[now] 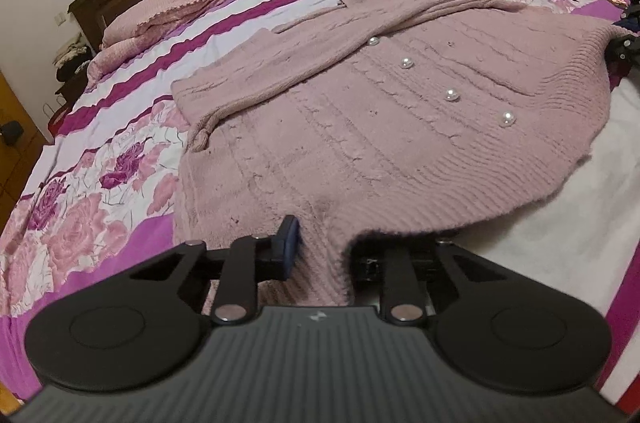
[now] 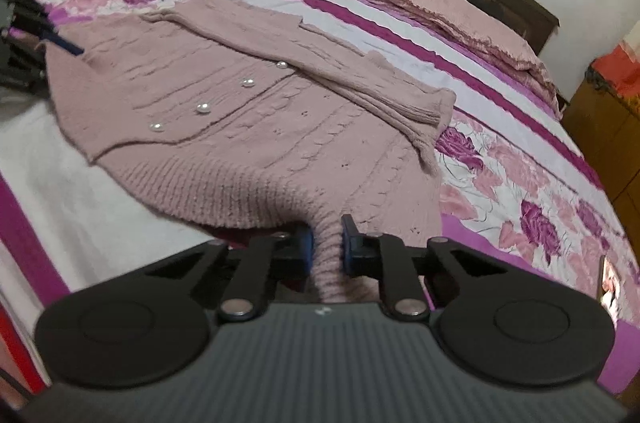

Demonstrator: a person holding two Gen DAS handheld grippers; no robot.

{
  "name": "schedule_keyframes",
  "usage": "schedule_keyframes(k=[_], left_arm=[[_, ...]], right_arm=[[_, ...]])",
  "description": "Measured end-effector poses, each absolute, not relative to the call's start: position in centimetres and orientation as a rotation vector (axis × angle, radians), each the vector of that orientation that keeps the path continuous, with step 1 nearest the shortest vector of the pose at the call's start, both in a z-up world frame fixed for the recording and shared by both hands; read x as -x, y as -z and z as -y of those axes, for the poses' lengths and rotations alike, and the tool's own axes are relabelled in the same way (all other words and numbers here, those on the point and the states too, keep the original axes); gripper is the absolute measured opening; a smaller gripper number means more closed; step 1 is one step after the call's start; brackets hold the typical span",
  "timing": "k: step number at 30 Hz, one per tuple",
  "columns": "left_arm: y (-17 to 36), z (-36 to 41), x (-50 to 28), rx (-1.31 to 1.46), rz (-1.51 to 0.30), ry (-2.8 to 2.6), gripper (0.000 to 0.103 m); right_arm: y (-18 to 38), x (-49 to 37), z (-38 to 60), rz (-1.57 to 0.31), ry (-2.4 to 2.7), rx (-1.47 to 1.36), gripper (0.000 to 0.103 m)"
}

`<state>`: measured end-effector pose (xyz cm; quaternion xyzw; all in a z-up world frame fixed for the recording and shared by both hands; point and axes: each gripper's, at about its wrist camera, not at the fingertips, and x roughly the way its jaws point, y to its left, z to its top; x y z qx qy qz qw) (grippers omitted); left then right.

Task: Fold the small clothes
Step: 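Close both grippers on the cardigan hem, then lift the hem with both grippers and fold it toward the collar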

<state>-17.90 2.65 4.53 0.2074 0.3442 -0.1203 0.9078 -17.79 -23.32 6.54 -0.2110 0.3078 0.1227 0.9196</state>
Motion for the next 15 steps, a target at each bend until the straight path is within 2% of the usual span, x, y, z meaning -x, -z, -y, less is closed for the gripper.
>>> schedule_keyframes(k=[8,12,15], left_arm=[[-4.2,-2.5,17.6,-0.390,-0.708,0.215,0.025],[-5.1,-3.3,17.5,-0.296,-0.703,0.198,0.015],[-6.0,-3.7,17.3,-0.235,-0.696,0.194,0.012]], right_arm=[[-6.2,17.1,23.9,-0.647,-0.226,0.338,0.016],[-6.8,17.3,24.2,-0.620,-0.210,0.300,0.014],[-7.6,17.1,24.4,-0.594,-0.201,0.285,0.013]])
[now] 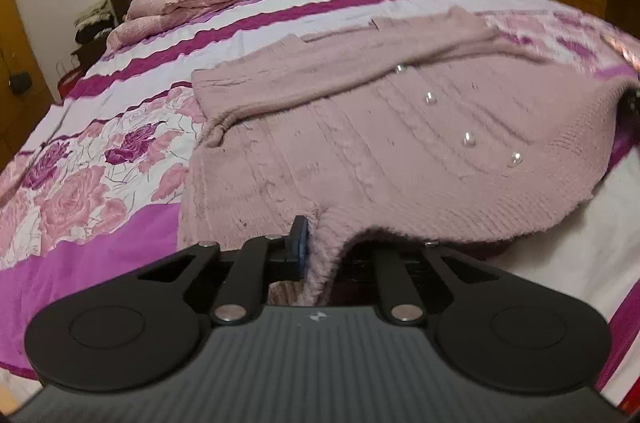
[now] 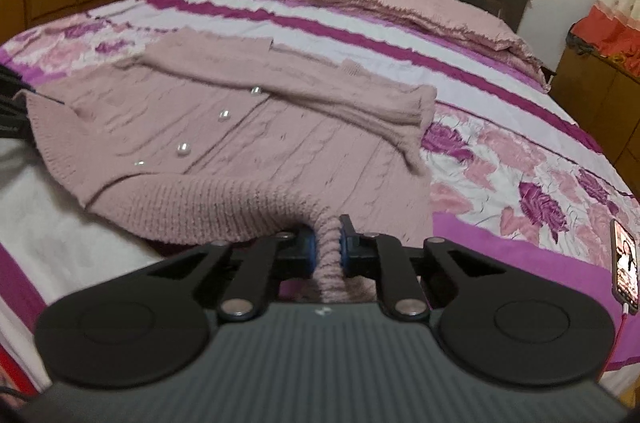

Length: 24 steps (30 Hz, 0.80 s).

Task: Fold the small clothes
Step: 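Lift the hem with both grippers and fold it toward the collar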

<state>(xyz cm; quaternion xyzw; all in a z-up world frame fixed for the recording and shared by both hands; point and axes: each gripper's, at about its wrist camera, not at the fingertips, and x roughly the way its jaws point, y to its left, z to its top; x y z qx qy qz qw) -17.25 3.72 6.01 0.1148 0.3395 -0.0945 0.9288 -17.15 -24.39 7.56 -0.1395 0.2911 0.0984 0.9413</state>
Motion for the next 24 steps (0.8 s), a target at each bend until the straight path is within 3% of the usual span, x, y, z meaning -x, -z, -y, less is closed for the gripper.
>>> schedule_keyframes(k=[11,24], left_arm=[[-10.1,-3.7,15.5,-0.157,-0.586,0.166,0.011],[-14.4,-3.7,8.3,-0.076,-0.469,0.072,0.010]], right_arm=[[-9.9,14.8,24.8,-0.531,-0.168,0.210,0.012],[-13.3,8.9,24.1,-0.411,-0.129,0.185,0.012]])
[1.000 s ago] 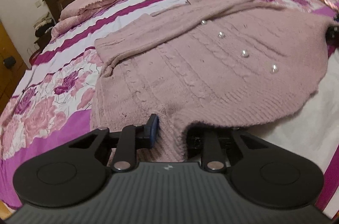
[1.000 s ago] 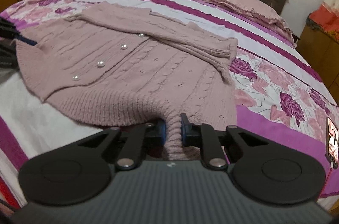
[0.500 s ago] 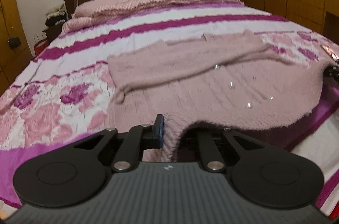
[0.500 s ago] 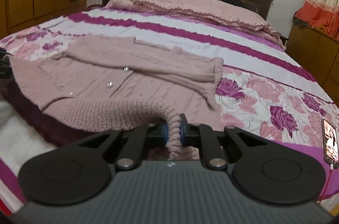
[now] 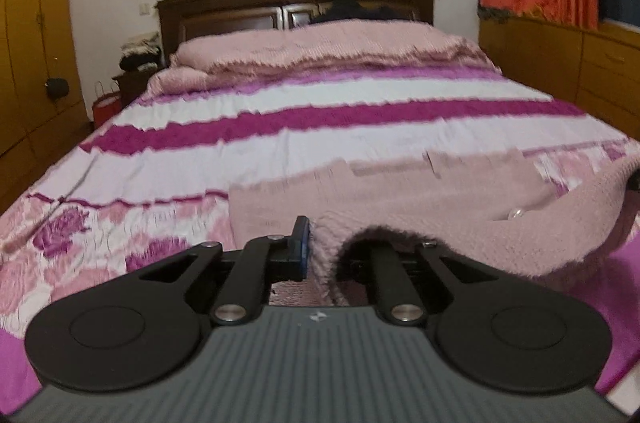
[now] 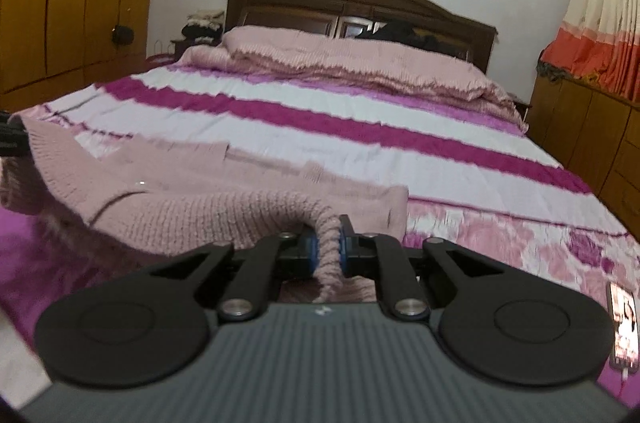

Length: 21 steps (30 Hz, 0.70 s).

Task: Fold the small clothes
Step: 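Lift the hem with both grippers and fold it toward the collar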

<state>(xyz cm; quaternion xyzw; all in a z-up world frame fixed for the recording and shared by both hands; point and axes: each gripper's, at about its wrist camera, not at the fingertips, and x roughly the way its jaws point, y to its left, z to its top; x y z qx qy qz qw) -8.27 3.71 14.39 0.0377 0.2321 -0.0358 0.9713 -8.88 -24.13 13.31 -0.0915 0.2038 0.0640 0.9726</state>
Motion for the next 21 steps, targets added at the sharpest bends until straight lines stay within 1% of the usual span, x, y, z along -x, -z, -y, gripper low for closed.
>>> schedule_keyframes(k=[5,13,21], left_arm=[[-15.3,-3.6,5.3,-0.058,-0.442,0.054,0.010],[-15.7,-3.1,-0.4,-0.054,-0.432,0.022,0.010],[-14.2,-2.9,-6.0,-0.063,-0.453,0.012,0.010]], right_arm=[[-14.1,5.4,23.9,-0.382,-0.094,0.159,0.012],[-13.7,0.2,23.5,-0.379,-0.032,0.113,0.012],[-12.1,-4.5,23.4,-0.403,0.022,0.091,0.012]])
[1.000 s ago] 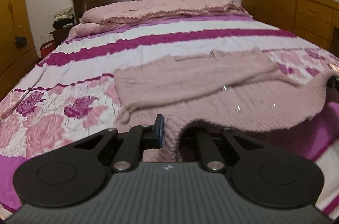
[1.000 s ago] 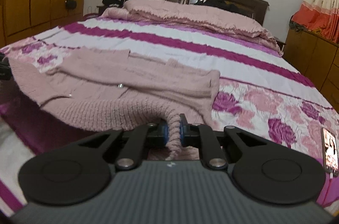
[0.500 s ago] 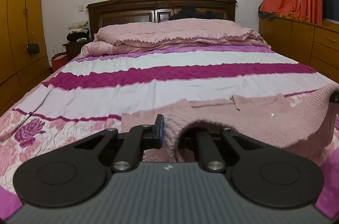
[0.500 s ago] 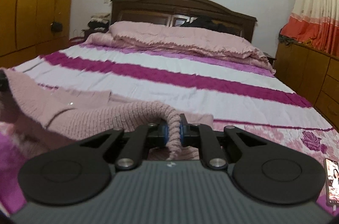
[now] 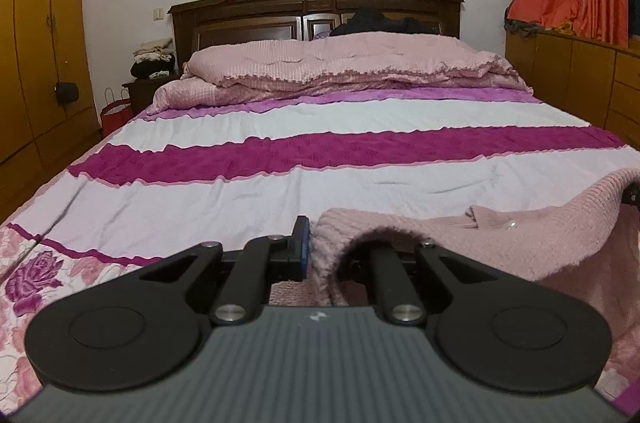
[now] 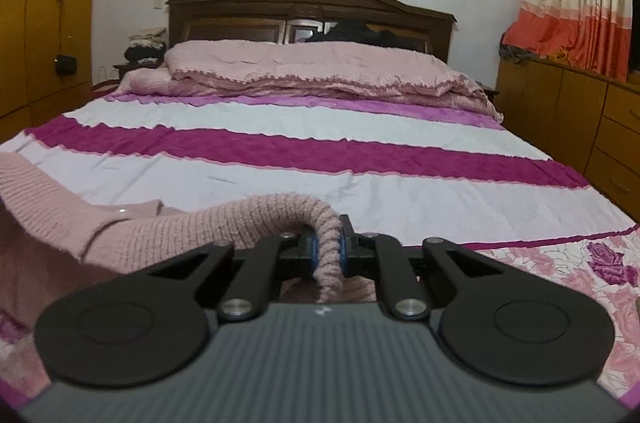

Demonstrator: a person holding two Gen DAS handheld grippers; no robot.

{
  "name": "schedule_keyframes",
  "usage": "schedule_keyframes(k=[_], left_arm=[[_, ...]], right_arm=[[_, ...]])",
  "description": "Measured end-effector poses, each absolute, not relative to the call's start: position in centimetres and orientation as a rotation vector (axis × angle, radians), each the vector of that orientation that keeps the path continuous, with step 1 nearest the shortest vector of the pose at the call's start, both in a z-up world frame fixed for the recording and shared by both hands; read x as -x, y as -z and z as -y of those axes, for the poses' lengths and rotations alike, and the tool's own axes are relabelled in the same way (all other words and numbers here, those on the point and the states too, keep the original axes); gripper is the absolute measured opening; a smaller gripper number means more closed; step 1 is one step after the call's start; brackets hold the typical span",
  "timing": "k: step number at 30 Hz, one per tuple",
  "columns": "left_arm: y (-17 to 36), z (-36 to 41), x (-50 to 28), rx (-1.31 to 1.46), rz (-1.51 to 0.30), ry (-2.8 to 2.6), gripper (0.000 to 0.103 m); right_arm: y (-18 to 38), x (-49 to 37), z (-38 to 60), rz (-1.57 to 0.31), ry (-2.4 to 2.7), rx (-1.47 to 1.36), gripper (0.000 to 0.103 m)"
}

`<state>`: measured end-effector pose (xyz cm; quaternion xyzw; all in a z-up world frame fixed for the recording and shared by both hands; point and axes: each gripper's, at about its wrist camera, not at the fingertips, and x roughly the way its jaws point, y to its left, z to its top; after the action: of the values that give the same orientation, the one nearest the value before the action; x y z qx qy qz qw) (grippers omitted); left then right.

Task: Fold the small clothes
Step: 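Lift the hem with both grippers and fold it toward the collar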

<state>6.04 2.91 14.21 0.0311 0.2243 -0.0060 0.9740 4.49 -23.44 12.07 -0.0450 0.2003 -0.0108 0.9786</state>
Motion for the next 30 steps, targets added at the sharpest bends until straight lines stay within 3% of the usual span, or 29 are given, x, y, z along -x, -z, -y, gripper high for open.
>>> schedule_keyframes(k=[19,30], left_arm=[[-4.3,-3.6,-16.4,-0.075,-0.647,-0.011,0.010],[-3.6,-3.6,-16.9,-0.105,-0.661,0.019,0.011]], right_arm=[[-5.0,-12.2,22.5,-0.568,0.051,0.168,0.012],[-3.0,-13.1,22.4,-0.617,0.030,0.214,0.014]])
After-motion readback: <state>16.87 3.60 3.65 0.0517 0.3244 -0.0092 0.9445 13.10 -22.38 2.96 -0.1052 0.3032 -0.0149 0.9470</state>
